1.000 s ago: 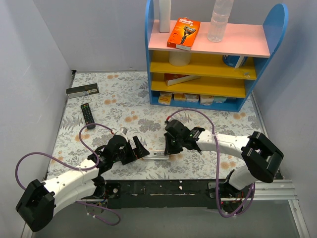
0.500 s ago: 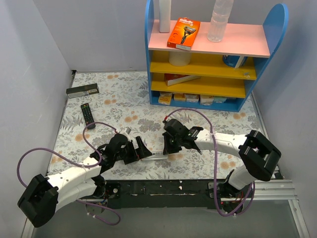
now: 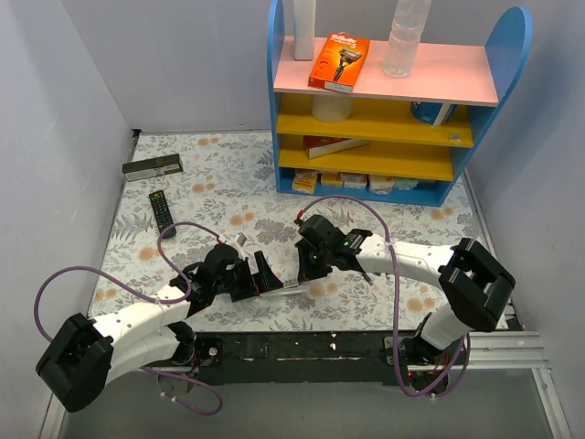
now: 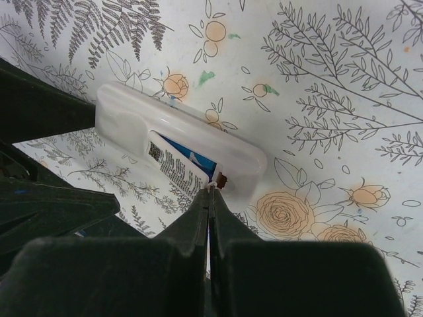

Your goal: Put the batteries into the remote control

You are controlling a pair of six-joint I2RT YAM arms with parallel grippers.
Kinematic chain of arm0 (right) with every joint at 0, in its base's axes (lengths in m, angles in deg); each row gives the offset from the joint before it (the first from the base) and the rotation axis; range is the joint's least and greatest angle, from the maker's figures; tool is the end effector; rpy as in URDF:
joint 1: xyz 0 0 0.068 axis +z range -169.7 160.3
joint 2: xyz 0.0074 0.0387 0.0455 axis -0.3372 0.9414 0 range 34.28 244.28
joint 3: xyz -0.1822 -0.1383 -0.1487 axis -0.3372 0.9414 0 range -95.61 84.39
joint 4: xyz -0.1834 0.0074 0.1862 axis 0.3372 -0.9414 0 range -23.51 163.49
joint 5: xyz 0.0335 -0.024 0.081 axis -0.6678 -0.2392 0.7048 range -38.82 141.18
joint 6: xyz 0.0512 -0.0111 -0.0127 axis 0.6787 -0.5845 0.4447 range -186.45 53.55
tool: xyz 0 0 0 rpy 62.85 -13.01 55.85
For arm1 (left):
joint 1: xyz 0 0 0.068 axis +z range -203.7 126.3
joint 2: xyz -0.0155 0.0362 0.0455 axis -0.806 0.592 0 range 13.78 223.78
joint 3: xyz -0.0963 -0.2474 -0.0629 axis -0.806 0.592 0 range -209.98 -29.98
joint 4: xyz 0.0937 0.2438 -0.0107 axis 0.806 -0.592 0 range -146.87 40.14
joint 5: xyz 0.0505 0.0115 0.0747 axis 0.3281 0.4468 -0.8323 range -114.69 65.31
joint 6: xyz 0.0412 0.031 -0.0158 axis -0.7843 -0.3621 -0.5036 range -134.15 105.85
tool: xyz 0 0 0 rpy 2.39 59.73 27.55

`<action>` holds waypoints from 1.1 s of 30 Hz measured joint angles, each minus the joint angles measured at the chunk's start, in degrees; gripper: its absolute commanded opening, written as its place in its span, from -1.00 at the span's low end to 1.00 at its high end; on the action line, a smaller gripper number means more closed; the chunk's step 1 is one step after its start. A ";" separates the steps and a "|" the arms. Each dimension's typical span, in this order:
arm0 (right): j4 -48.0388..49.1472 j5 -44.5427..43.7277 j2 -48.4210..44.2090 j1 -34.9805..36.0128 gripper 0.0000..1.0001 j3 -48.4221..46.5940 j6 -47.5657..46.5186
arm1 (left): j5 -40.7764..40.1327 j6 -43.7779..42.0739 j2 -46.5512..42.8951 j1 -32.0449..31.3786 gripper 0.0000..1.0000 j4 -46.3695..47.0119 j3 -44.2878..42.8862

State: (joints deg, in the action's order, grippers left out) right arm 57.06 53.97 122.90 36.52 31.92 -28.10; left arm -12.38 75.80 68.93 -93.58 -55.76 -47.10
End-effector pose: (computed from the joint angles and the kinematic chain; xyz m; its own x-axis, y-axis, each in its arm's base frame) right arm 0.1727 0.2616 0.1943 -0.8716 -0.1884 -0.4526 -0.3900 0.8258 0.4073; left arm 0.1312 -0.1195 0.1510 -0.7447 -0.6509 0.1474 -0.5318 0.4453 -0.7204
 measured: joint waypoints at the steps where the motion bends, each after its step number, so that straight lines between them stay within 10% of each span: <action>1: -0.26 0.00 0.00 0.00 -0.97 -0.31 -0.22 | 0.13 -0.15 0.11 0.00 0.90 -0.07 -0.09; 33: -6.34 -4.37 4.98 2.25 -0.74 -5.35 -3.28 | -0.33 -0.57 0.31 0.00 0.92 -0.92 -0.61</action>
State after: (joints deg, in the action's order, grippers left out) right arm 50.72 49.60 127.88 38.77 26.57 -31.38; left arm -12.71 75.23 69.24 -93.58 -56.67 -47.71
